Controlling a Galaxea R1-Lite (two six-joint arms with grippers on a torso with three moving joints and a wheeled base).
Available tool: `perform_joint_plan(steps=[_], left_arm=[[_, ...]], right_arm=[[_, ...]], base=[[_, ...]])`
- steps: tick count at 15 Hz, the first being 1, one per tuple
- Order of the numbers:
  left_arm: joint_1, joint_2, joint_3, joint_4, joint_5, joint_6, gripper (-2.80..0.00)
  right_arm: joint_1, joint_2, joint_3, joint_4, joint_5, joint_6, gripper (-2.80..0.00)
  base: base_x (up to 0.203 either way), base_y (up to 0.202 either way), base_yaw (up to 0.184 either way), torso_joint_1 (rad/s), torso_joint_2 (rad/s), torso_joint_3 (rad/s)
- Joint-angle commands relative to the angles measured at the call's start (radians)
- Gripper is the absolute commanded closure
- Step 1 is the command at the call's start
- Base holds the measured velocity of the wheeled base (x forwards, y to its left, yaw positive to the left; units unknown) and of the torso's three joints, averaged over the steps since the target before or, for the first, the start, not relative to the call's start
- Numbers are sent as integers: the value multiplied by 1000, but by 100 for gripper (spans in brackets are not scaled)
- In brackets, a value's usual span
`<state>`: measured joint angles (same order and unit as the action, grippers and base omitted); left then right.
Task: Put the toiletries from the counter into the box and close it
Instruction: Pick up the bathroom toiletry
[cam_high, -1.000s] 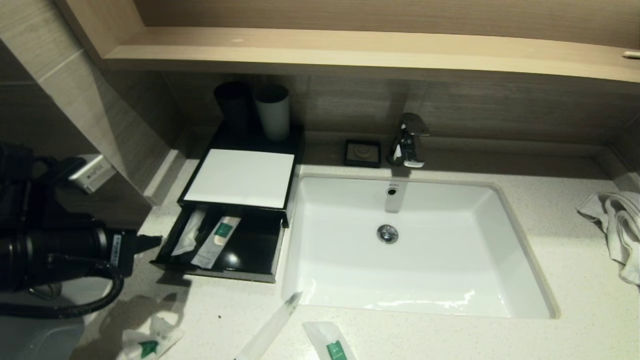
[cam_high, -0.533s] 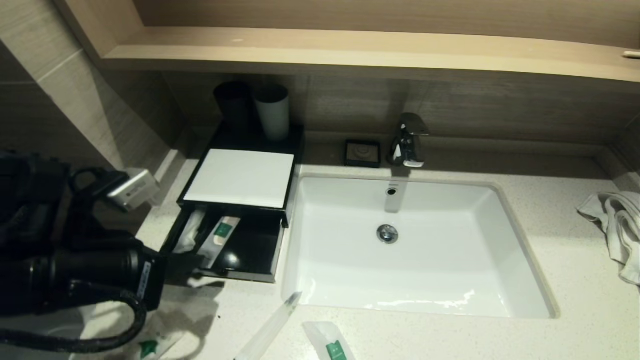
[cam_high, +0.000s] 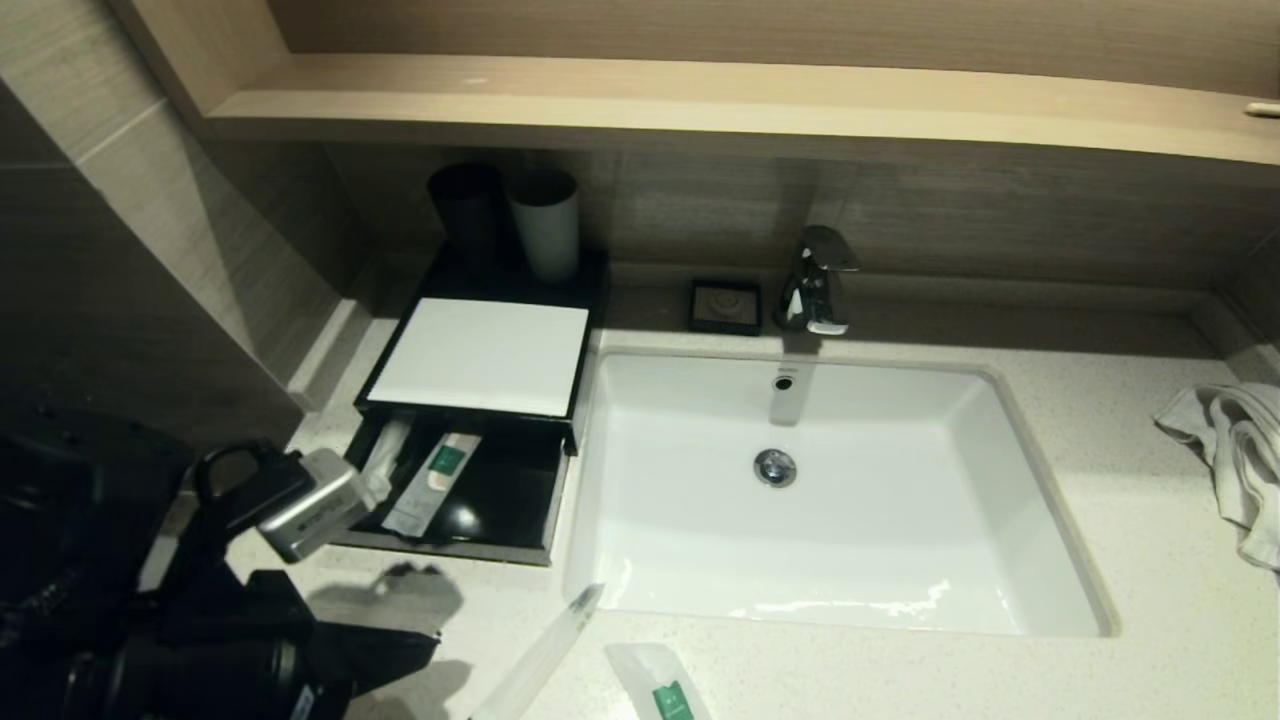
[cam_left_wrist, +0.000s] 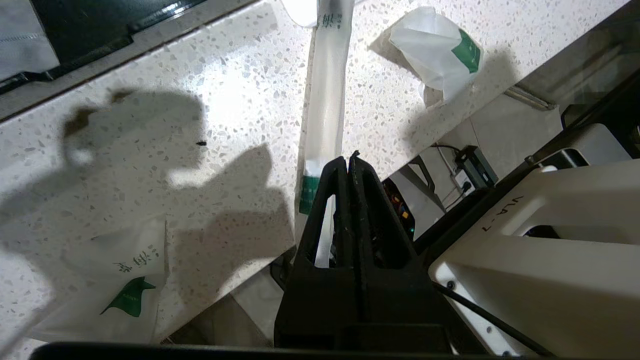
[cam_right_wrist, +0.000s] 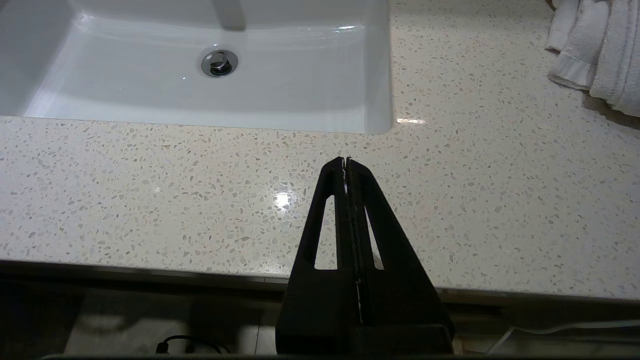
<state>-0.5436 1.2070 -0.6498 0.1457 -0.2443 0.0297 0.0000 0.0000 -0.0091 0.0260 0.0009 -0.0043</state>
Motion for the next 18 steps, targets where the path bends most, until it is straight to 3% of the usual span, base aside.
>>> perform_joint_plan(steps=[1,4,11,15,18], left_arm=[[-16,7,33,1,1,23,0],[-18,36,87,-7,0,77,0],[-35,47,98,-9,3,85,0],[-79,64,87,-9,34,90,0],[-100,69,84,-9,97,108,0]], right_arm=[[0,0,0,0,-1,0,0],[0,0,0,0,1,0,0],[0,0,0,0,-1,0,0],[0,0,0,0,1,0,0],[0,0,0,0,0,0,0]], base=[[0,0,0,0,0,0],[0,0,0,0,0,0],[0,0,0,0,0,0],[0,0,0,0,0,0],[0,0,0,0,0,0]])
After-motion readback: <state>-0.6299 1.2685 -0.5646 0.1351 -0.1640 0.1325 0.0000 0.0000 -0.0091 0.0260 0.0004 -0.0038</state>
